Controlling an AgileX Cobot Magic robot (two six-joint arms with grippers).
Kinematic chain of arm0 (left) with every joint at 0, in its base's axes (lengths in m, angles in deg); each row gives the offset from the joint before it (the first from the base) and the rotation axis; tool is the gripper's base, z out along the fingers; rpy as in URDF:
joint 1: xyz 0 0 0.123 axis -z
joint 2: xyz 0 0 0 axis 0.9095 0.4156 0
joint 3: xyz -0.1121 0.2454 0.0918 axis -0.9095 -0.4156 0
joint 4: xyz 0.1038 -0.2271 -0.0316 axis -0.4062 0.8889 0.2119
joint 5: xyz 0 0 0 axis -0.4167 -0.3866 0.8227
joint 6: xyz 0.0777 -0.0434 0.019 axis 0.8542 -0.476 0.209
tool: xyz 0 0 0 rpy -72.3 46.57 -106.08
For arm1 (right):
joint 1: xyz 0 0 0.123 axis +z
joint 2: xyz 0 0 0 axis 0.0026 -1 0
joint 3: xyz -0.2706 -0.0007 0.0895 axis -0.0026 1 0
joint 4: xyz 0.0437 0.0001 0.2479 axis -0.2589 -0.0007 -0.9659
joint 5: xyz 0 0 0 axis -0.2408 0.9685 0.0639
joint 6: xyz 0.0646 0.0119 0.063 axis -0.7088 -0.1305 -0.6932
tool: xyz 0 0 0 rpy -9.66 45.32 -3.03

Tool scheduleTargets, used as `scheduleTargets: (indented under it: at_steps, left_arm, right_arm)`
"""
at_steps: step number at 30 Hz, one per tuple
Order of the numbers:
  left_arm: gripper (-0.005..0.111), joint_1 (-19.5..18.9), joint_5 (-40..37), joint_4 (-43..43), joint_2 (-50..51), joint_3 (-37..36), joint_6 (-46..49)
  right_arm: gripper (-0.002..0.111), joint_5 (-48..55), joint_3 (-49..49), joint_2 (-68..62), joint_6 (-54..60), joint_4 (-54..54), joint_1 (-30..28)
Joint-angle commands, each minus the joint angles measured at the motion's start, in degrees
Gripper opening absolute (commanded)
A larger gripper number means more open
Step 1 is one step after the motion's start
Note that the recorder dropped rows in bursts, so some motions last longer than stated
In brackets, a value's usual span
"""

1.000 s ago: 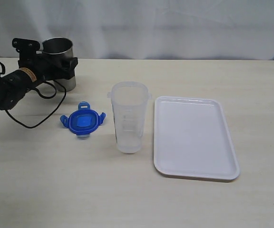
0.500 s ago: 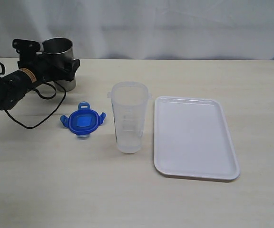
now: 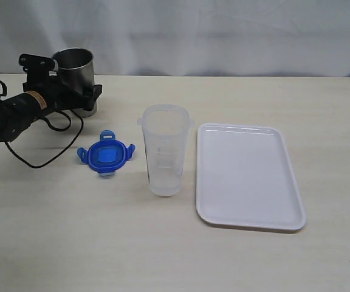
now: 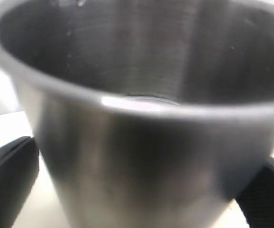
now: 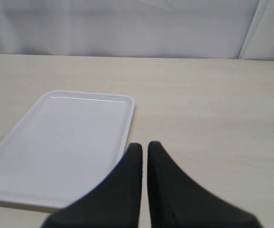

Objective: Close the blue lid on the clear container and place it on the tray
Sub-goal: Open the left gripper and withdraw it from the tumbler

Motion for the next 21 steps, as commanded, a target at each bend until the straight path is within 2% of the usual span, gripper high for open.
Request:
scheduleTargets:
  at_steps: [1,9,14,19,21]
  left_arm:
    - [0.105,-0.2,2.4,0.8,-0.8,-2.4,0.3]
    - [0.105,-0.7,10.7,1.6,-1.4,-8.3,4.6]
    - [0.105,-2.3,11.5,9.0,-4.0,-12.8,5.9]
    - [0.105,-3.0,12.1,5.5,-6.7,-17.6,6.1]
    - [0.105,-3.0,15.1,5.0,-8.1,-21.1,6.1]
  right_arm:
    - [0.004,0.1,0.2,0.3,-0.3,-0.2,0.0]
    - [0.004,0.1,0.2,0.3,-0.3,-0.2,0.0]
    - [0.004,0.1,0.2,0.3,-0.3,-0.2,0.0]
    - [0.004,0.1,0.2,0.3,-0.3,-0.2,0.0]
    - [0.004,0.1,0.2,0.3,-0.3,-0.2,0.0]
